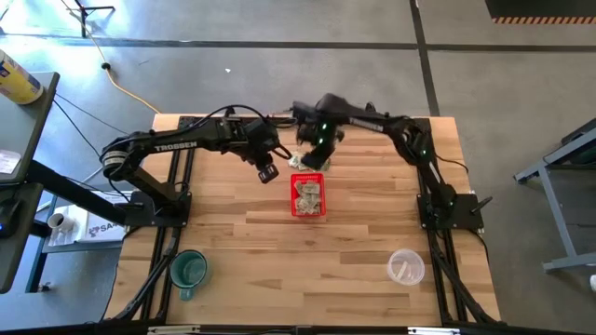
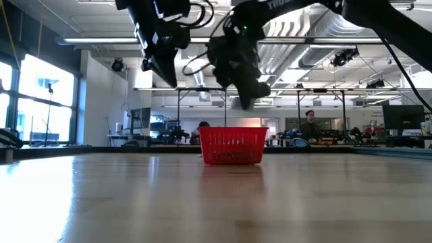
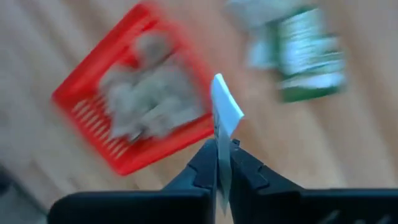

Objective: Pick and place items into bin
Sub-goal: Put the white stevia packet into the bin, then adjust the bin on the table, then put the white stevia packet into the bin

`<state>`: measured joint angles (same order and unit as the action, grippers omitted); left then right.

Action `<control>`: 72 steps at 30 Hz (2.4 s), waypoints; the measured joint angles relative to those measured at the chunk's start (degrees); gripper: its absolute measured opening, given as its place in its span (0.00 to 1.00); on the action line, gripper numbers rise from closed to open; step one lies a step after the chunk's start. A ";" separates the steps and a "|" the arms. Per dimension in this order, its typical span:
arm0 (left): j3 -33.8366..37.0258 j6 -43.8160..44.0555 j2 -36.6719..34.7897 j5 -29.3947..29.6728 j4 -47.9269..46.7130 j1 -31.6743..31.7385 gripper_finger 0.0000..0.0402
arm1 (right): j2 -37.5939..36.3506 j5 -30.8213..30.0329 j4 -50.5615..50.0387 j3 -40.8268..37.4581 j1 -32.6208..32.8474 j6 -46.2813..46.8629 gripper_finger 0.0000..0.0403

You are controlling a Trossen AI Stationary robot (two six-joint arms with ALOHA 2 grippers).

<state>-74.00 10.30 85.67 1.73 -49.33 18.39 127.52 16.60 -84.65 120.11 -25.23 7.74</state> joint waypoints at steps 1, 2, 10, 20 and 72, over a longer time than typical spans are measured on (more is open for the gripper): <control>0.22 0.67 0.02 0.92 -0.38 0.02 0.12 | 0.16 0.89 -0.26 -0.09 1.46 -0.91 0.05; 0.31 1.27 0.02 1.61 -0.74 0.02 0.12 | 0.49 1.35 0.45 -0.56 2.93 -1.91 0.06; 0.33 7.86 -6.07 5.78 -8.74 -0.07 0.12 | 0.72 -3.10 10.01 -5.39 11.23 -5.71 0.16; 4.19 12.91 -11.58 9.41 -8.28 0.87 0.12 | -1.69 -20.60 8.03 -11.69 8.11 -13.13 0.46; 19.91 0.36 1.25 -14.67 25.45 18.95 0.12 | -14.02 -4.20 62.39 -47.06 -2.45 7.61 0.36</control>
<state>-54.08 10.66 86.92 -12.94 -23.87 37.34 113.51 12.40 -22.26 73.06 -27.67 15.35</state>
